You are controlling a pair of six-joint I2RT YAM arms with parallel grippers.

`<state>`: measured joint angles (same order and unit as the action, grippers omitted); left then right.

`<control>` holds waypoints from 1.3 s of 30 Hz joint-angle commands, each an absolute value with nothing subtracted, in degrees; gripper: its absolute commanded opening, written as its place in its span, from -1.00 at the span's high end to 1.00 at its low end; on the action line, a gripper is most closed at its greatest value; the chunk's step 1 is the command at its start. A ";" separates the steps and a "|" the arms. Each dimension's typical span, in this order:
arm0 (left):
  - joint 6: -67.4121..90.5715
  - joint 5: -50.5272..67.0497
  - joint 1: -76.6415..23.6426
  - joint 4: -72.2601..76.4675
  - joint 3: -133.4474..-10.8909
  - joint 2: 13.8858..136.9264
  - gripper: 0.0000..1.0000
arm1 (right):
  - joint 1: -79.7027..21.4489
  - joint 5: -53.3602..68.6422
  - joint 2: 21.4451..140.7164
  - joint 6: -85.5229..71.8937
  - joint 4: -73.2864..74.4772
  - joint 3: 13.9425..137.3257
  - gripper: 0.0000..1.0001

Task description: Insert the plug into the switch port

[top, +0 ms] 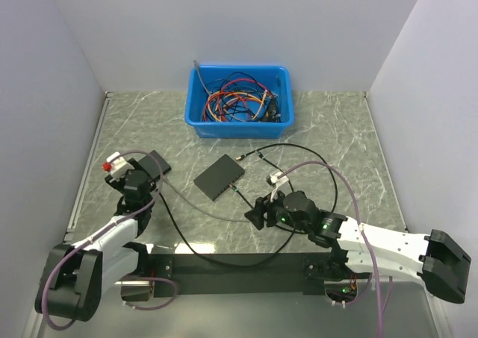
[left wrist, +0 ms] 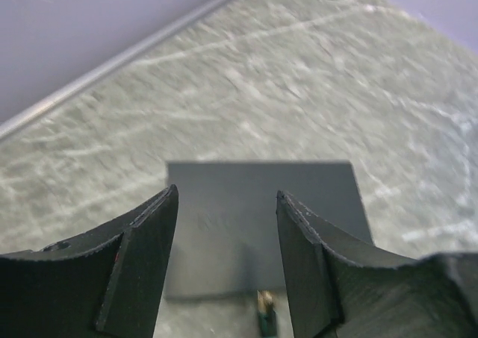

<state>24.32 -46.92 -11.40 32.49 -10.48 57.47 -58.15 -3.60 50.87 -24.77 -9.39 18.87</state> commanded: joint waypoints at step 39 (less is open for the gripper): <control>9.23 -18.02 -4.13 73.56 -12.57 84.02 -0.99 | -67.24 -9.58 55.37 -22.67 -8.61 28.48 -0.42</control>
